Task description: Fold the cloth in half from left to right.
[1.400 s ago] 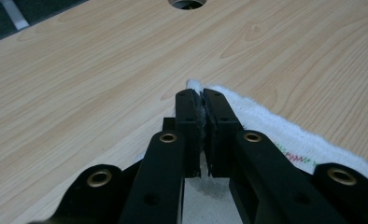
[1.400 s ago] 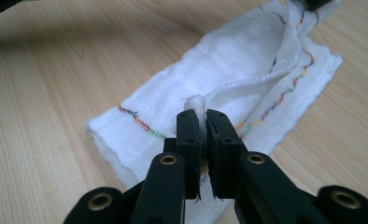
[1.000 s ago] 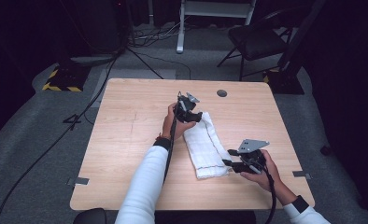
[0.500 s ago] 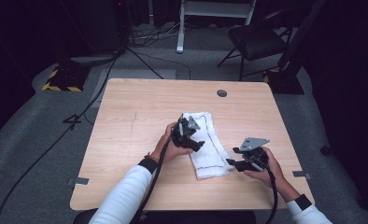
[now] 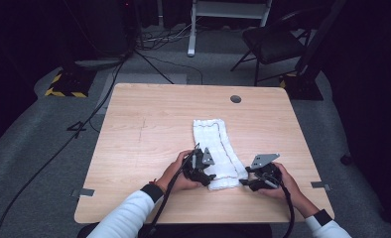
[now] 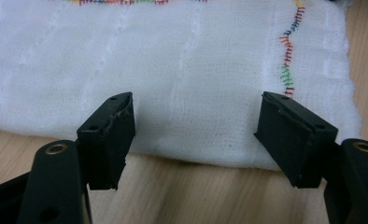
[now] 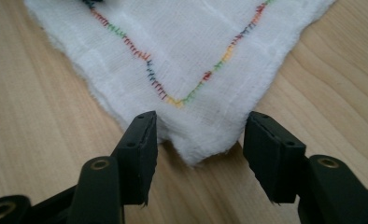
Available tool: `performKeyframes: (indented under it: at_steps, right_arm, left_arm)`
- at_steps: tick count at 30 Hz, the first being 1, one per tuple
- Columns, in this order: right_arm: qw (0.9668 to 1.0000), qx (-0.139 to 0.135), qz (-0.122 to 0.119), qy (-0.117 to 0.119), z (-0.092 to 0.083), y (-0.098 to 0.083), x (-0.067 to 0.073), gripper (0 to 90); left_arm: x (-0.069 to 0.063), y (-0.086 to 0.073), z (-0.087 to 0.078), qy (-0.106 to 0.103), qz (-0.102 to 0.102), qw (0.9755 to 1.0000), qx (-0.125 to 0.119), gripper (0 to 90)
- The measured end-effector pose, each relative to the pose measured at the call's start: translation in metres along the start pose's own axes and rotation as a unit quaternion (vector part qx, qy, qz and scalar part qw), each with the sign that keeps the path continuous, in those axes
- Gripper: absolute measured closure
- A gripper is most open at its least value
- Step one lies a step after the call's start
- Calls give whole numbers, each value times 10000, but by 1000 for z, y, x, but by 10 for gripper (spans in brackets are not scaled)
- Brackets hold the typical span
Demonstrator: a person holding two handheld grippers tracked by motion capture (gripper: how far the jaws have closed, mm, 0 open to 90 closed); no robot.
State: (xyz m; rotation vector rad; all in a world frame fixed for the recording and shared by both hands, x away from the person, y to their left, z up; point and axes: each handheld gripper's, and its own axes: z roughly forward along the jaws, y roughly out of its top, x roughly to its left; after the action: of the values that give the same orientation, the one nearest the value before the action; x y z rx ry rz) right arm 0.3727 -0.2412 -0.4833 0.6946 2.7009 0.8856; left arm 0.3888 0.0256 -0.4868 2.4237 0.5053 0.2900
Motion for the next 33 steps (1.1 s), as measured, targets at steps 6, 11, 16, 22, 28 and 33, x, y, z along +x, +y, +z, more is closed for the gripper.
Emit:
performKeyframes:
  at_steps: [6,11,16,22,28,33]
  right_arm:
    - [9998,-14,-46,218,-2,-3,15,450]
    - [9991,-9,-141,403,-4,-4,30,441]
    - [9985,10,-265,473,-5,-4,41,431]
    - [9985,-179,-308,414,-14,-2,43,430]
    - [9979,-642,-88,-33,-29,7,16,448]
    - [9957,-807,59,-441,-25,24,-17,446]
  left_arm:
    - [-1,-10,-7,-26,-69,10000,16,283]
    - [0,-21,-15,-108,-208,9997,19,283]
    - [-3,-32,-23,-134,-316,9994,8,282]
    - [-2,-42,-34,-46,-379,9993,37,258]
    - [10,-40,-46,63,-503,9986,-150,226]
    - [33,-24,-47,316,-553,9976,-270,222]
